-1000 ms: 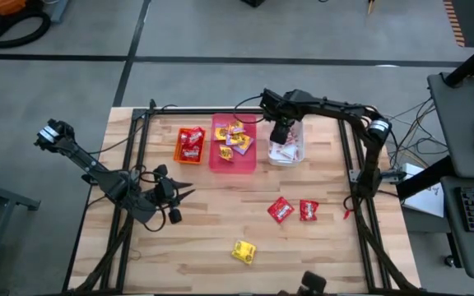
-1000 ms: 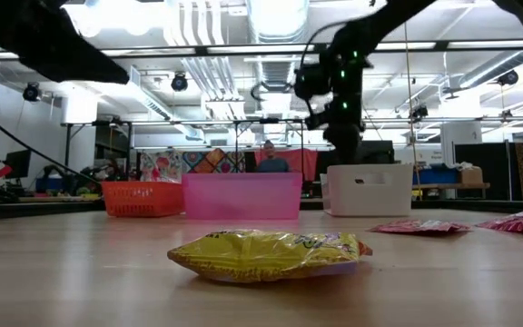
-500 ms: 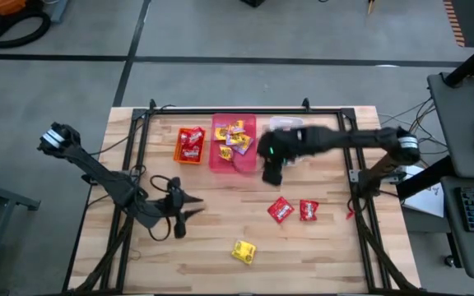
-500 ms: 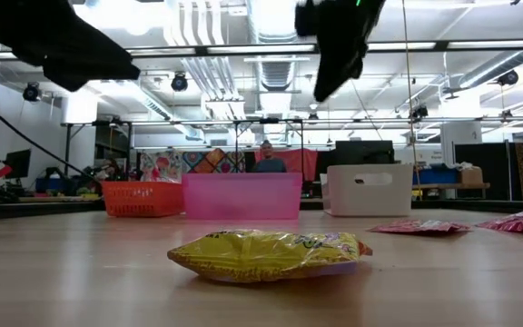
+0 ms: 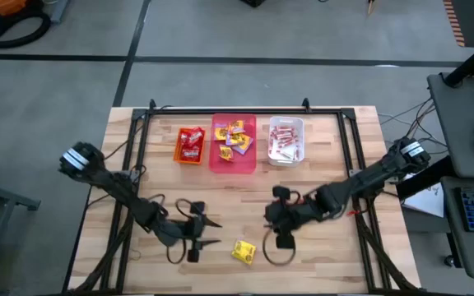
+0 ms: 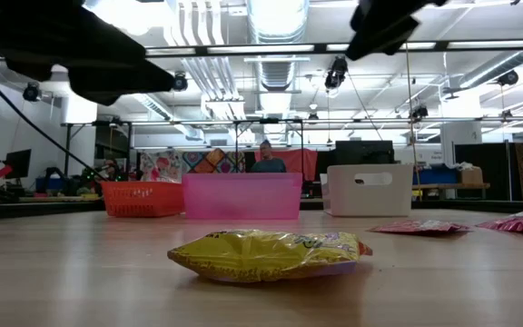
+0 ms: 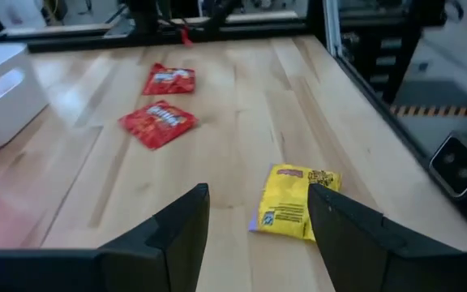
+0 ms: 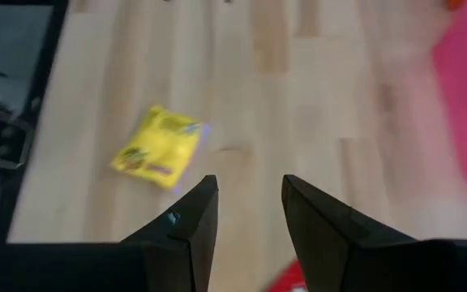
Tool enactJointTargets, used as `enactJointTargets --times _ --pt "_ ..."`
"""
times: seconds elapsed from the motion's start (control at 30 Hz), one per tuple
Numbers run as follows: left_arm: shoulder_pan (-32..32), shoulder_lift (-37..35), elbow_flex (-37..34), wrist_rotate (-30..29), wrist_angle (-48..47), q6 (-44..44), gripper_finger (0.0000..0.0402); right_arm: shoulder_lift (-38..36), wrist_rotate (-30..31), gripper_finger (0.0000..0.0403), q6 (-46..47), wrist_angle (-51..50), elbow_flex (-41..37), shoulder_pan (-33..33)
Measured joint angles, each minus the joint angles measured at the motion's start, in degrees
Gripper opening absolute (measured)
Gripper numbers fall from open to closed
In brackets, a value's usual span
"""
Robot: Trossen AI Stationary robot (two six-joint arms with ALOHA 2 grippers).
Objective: Organize candy in baskets
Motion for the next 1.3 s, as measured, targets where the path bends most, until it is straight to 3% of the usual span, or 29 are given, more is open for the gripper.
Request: enactJointTargets --times 0.2,0.47,0.77,1.1,1.3 --pt "-0.7 10.2 7.4 0.0 -0.2 6.0 0.0194 1.0 1.5 0.0134 1.2 9.4 -4.5 6.0" --pt "-0.8 16.9 11.1 -0.2 0.7 3.4 0.0194 8.2 1.0 0.0134 -7.1 28.8 -11.1 8.5" --pt "-2.7 16.2 11.2 -1.5 -1.0 -1.0 0.0194 18.2 -4.8 0.0134 -13.1 28.6 -5.0 9.0" --pt "-3.3 16.2 10.3 -1.7 -2.0 -5.2 0.0194 26.2 -4.5 0.0135 -18.7 26.5 1.6 9.2" --pt "-3.2 18.9 10.3 -1.7 -1.0 -6.1 0.0194 28.6 0.3 0.0135 -19.1 26.1 3.1 9.2"
